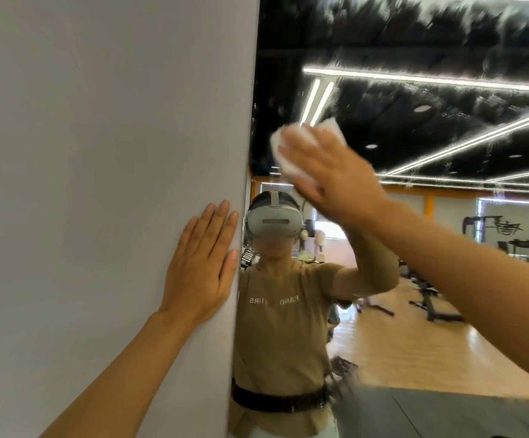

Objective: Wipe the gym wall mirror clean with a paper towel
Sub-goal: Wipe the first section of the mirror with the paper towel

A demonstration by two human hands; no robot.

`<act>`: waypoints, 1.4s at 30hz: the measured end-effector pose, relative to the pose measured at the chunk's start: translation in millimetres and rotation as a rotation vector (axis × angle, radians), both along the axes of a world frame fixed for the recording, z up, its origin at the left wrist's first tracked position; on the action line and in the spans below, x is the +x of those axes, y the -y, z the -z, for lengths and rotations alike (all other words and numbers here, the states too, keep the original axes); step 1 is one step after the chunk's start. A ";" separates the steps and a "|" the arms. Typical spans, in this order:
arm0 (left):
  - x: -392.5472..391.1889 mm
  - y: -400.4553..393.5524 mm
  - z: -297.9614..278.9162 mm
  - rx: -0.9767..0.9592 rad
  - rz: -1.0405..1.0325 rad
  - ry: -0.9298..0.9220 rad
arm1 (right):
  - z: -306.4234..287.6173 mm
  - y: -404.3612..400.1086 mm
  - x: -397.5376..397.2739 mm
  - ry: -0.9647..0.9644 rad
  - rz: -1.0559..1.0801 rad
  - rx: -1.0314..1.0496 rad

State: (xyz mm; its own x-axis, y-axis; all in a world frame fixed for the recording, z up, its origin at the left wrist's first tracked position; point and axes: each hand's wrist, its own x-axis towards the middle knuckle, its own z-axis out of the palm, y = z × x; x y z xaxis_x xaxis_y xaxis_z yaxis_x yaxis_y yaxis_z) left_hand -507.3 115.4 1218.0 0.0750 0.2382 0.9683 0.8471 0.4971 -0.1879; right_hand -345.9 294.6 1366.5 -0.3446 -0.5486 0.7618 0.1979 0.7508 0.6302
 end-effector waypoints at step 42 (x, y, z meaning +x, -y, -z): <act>-33.3 25.6 16.1 -0.069 -0.073 -0.094 | 123.5 36.0 -39.8 0.043 0.040 -0.140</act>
